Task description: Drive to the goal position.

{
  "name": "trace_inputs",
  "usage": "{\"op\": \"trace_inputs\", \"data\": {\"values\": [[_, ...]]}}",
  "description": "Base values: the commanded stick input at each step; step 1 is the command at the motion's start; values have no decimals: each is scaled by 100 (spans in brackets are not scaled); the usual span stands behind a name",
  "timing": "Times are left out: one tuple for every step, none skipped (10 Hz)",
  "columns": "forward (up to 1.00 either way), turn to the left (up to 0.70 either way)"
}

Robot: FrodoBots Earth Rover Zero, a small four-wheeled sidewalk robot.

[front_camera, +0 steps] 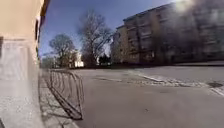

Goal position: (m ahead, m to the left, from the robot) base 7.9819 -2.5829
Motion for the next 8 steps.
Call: {"op": "trace_inputs", "data": {"values": [[85,0],[85,0],[85,0],[85,0],[85,0],[85,0],[85,0],[85,0]]}}
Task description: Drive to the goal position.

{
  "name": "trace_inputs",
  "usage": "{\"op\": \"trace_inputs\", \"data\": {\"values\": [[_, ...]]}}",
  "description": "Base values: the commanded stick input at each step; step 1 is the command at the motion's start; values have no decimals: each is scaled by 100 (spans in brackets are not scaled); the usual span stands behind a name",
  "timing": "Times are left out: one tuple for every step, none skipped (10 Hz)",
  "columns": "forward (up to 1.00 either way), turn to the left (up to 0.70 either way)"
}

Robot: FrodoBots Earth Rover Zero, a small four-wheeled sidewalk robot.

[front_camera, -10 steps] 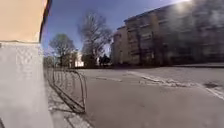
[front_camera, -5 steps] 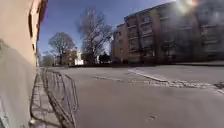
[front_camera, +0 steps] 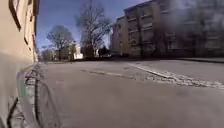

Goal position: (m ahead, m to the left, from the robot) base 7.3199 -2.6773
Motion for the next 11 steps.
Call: {"op": "trace_inputs", "data": {"values": [[85,0],[85,0],[85,0],[85,23],[85,34],[85,34],[85,34],[85,34],[85,34],[85,34],[85,34]]}}
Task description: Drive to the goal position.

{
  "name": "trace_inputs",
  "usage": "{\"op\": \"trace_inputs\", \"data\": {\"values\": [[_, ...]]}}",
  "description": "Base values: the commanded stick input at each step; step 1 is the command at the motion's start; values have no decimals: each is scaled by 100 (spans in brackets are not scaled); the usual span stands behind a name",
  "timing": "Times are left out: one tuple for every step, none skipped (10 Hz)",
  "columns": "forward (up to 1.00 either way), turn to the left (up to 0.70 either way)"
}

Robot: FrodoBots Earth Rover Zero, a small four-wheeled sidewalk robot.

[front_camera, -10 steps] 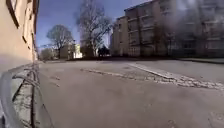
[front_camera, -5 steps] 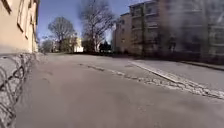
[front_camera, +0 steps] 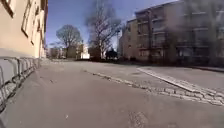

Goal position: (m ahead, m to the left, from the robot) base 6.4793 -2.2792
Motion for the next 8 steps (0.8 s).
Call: {"op": "trace_inputs", "data": {"values": [[85,34],[85,34],[85,34],[85,34],[85,25],[85,0],[85,0],[85,0]]}}
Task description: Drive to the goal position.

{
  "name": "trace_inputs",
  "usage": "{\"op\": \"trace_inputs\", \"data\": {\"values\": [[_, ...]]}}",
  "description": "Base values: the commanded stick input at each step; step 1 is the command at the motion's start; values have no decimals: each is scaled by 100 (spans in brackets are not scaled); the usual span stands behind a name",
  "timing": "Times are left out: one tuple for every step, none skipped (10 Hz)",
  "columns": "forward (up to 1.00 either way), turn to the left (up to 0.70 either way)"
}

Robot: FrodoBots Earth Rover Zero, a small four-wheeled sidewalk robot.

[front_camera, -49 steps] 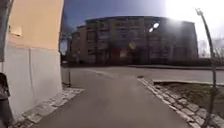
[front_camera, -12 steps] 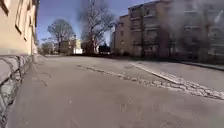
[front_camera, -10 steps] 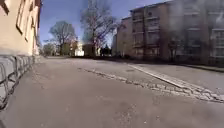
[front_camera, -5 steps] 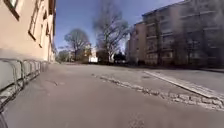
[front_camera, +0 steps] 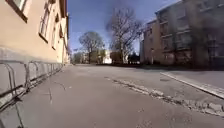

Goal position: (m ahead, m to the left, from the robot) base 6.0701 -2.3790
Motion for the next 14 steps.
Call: {"op": "trace_inputs", "data": {"values": [[85,0],[85,0],[85,0],[85,0],[85,0],[85,0],[85,0],[85,0],[85,0],[85,0],[85,0],[85,0],[85,0],[85,0]]}}
